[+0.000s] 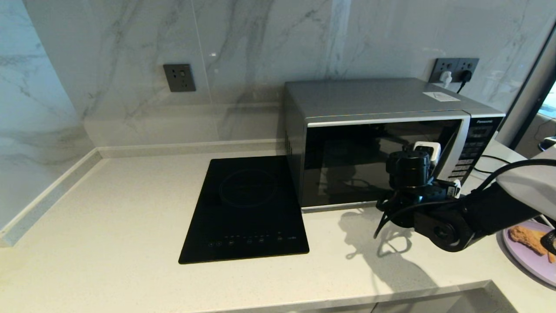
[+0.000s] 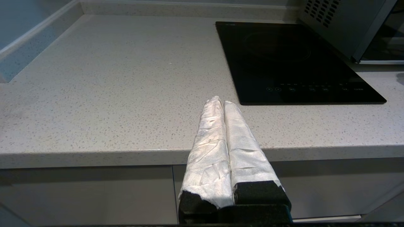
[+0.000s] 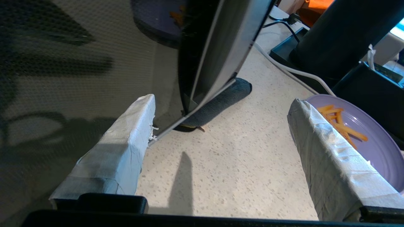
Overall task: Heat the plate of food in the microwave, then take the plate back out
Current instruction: Open the microwave oven
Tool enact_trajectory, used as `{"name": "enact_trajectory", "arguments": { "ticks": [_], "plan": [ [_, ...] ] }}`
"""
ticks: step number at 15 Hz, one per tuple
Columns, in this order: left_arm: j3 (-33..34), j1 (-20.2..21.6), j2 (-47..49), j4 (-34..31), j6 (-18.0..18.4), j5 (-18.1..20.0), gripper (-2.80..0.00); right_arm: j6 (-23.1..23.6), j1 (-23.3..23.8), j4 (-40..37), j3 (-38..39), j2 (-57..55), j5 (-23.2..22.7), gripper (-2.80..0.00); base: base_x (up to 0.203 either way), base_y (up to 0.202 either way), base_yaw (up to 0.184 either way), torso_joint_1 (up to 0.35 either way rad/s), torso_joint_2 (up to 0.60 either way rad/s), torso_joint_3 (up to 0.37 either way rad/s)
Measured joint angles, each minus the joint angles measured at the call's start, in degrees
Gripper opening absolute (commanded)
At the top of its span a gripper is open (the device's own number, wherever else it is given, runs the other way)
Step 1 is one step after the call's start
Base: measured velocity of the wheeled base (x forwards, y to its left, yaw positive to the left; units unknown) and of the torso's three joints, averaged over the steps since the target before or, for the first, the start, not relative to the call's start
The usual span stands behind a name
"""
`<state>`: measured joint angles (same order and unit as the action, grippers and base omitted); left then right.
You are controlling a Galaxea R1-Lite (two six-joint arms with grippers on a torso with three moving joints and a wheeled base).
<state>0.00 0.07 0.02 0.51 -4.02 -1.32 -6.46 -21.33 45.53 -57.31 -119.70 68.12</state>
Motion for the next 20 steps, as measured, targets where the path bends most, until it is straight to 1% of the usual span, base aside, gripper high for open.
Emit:
{"name": "enact_trajectory", "arguments": {
  "ticks": [3, 6, 10, 16, 20],
  "plan": [
    [0.0, 0.0, 0.0, 0.0, 0.0, 0.0, -2.8, 1.8, 1.0, 0.0, -3.8, -2.7, 0.0, 0.0, 0.0, 0.0, 0.0, 0.0, 0.0, 0.0],
    [0.0, 0.0, 0.0, 0.0, 0.0, 0.0, -2.8, 3.1, 2.4, -0.2, -6.0, -4.4, 0.2, 0.0, 0.0, 0.0, 0.0, 0.0, 0.0, 0.0],
    [0.0, 0.0, 0.0, 0.0, 0.0, 0.0, -2.8, 3.9, 4.5, -0.2, -6.8, -5.0, 0.1, 0.0, 0.0, 0.0, 0.0, 0.0, 0.0, 0.0],
    [0.0, 0.0, 0.0, 0.0, 0.0, 0.0, -2.8, 4.1, 6.3, 0.0, -6.7, -4.3, -0.1, 0.0, 0.0, 0.0, 0.0, 0.0, 0.0, 0.0],
    [0.0, 0.0, 0.0, 0.0, 0.0, 0.0, -2.8, 5.1, 7.8, 0.2, -6.5, -3.0, -0.2, 0.0, 0.0, 0.0, 0.0, 0.0, 0.0, 0.0]
  ]
}}
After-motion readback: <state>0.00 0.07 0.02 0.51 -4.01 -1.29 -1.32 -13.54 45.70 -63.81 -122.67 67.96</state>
